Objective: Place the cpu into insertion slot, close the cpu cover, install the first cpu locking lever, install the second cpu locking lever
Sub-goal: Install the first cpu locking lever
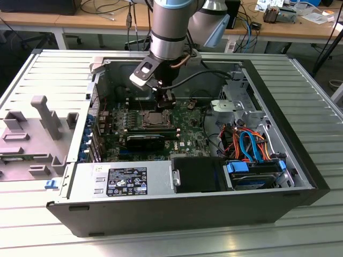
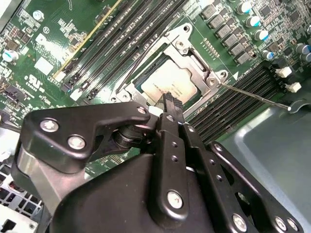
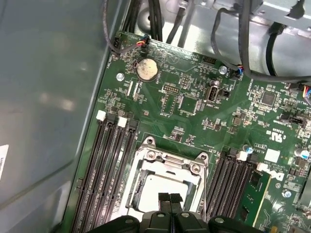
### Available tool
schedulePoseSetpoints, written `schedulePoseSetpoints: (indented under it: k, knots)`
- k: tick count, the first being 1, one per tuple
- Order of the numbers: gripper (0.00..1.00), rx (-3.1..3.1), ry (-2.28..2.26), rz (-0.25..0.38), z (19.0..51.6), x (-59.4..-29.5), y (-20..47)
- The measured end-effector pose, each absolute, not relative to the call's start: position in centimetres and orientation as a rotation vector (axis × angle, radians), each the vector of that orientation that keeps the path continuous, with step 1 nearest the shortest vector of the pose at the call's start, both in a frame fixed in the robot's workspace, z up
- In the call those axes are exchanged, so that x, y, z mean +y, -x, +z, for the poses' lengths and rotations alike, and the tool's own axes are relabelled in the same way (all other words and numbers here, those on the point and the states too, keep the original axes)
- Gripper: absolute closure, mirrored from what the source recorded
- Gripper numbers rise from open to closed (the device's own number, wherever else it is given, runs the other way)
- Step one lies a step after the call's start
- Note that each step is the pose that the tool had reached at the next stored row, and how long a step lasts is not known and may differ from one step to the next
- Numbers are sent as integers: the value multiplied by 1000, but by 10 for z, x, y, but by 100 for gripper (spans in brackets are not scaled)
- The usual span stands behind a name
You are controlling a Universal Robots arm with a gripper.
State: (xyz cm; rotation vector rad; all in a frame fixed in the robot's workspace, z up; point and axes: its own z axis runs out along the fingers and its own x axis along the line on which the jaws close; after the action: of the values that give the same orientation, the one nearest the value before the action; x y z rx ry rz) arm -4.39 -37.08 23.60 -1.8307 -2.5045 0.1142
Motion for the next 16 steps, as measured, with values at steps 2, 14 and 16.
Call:
schedulePoseSetpoints:
  k: [2,14,16]
  knots:
    - [89,-2529,1797,113,236,-371,44]
    - [89,-2644,1625,108,236,-371,44]
    - [89,-2668,1586,107,236,-371,44]
